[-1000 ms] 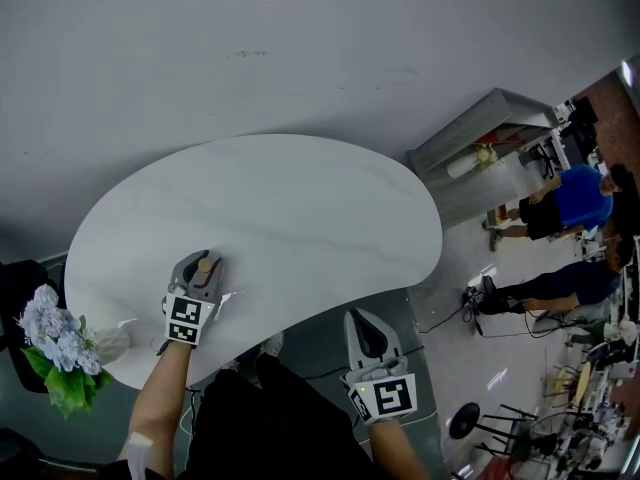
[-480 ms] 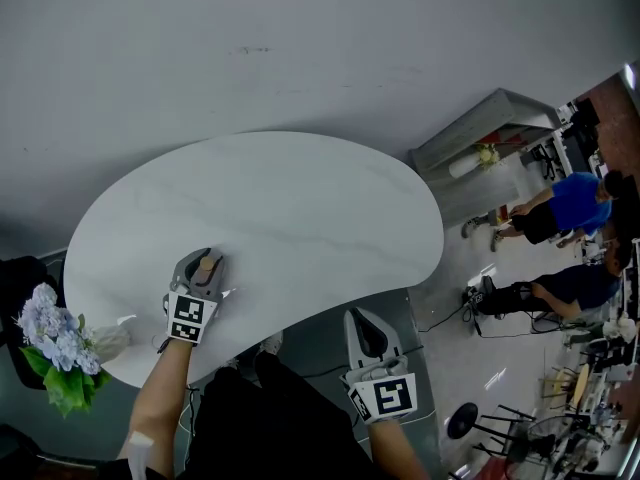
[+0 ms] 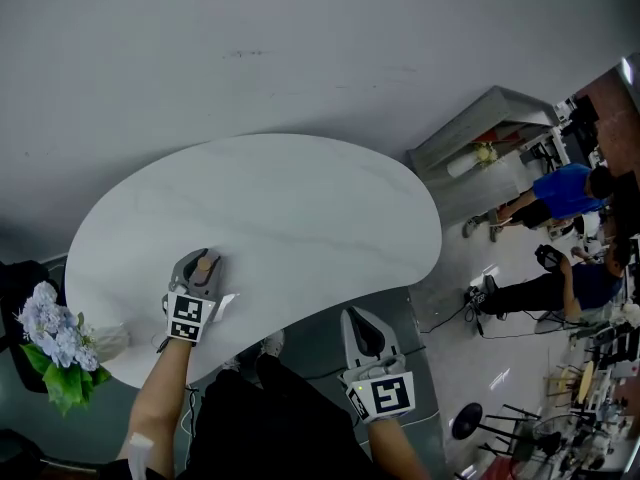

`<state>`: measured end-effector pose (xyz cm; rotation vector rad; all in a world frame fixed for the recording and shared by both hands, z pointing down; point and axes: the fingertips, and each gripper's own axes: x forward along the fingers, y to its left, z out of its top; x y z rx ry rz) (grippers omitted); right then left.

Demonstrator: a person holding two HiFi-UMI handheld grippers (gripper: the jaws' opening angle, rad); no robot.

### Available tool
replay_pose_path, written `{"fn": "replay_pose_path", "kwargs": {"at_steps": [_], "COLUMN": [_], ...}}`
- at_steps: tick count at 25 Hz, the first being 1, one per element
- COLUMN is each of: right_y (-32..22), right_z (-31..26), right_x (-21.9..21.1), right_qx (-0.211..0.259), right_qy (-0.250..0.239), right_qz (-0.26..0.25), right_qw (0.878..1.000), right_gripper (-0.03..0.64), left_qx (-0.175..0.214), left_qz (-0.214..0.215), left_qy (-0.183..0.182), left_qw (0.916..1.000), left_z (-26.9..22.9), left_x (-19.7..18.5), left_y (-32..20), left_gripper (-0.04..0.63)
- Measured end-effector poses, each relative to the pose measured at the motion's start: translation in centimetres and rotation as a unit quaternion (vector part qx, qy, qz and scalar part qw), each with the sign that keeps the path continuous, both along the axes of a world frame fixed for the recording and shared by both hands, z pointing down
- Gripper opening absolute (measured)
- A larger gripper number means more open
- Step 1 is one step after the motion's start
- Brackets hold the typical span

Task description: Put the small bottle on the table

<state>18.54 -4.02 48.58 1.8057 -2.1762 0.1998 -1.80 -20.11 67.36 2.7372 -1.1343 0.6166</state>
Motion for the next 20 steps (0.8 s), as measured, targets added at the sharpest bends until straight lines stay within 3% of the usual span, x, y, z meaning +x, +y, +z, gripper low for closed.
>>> {"fn": "replay_pose_path", "kwargs": {"at_steps": [10,15,20], "right_y": [2.1,2.4,2.2], "right_z": [0.0,-0.5,-1.1], "right_x": [2.0,2.5,2.7], "right_qx": [0.011,0.020,0.030], "right_qy": [-0.010,-0.012,-0.013], "right_qz": [0.019,0.022,0.012], "right_qw": [1.000,0.999,0.999], "right_gripper": [0.006,0.006,0.006], "left_qx": [-0.017,-0.013,-0.015], "left_qz": [-0.009,0.000,-0.007], "left_qy": [-0.011,-0.017,-0.027], "left_qw": [0.9997,0.9998,0.9995], "left_z": [0.3,0.5,0.2], "left_x": [0.0,0.8,0.9], "left_y": [0.1,0.1,0.2], "left_gripper": [0.122,0.226,0.265]}}
